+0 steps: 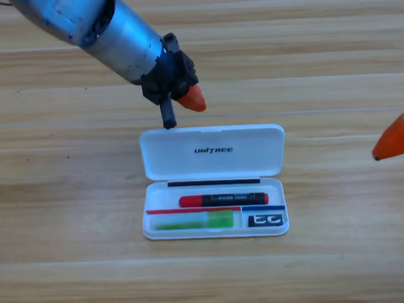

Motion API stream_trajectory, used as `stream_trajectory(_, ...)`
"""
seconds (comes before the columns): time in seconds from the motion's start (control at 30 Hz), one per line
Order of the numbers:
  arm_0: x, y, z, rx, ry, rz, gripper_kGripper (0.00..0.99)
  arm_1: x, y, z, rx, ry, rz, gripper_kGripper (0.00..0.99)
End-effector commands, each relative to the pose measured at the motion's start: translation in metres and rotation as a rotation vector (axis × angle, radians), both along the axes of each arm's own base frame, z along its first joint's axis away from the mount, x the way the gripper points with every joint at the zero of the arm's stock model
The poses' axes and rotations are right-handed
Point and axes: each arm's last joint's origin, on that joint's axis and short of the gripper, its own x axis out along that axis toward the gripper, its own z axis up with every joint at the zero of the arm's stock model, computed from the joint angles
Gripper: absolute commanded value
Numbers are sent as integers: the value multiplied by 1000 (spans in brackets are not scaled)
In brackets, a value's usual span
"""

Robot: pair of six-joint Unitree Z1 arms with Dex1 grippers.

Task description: Clean up eraser and pencils

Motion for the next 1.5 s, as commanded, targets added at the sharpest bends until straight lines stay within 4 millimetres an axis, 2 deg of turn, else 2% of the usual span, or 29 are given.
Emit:
stream_trajectory(0.03, -4, -9, -36, 59, 69, -23, 0, 1, 15, -10, -47, 24, 35, 990)
stream_trajectory(0.17, -5, -8, -41, 68, 80, -23, 0, -1, 19, -10, -56, 16, 49, 990)
stream_trajectory(0.43, -10, -3, -47, 73, 107, -28, 0, 1, 47, -6, -109, -15, 84, 990)
stream_trajectory(0.67, -10, 3, -47, 76, 113, -25, 0, 0, 46, -5, -107, -17, 82, 990)
stream_trajectory(0.87, -16, 9, -35, 60, 129, -25, 0, -3, 41, 0, -85, -35, 71, 990)
stream_trajectory(1.17, -36, 23, -14, 46, 157, -28, 0, -6, 34, 2, -56, -58, 39, 990)
stream_trajectory(1.5, -51, 32, -16, 49, 191, -24, 0, -7, 34, 0, -62, -53, 38, 990)
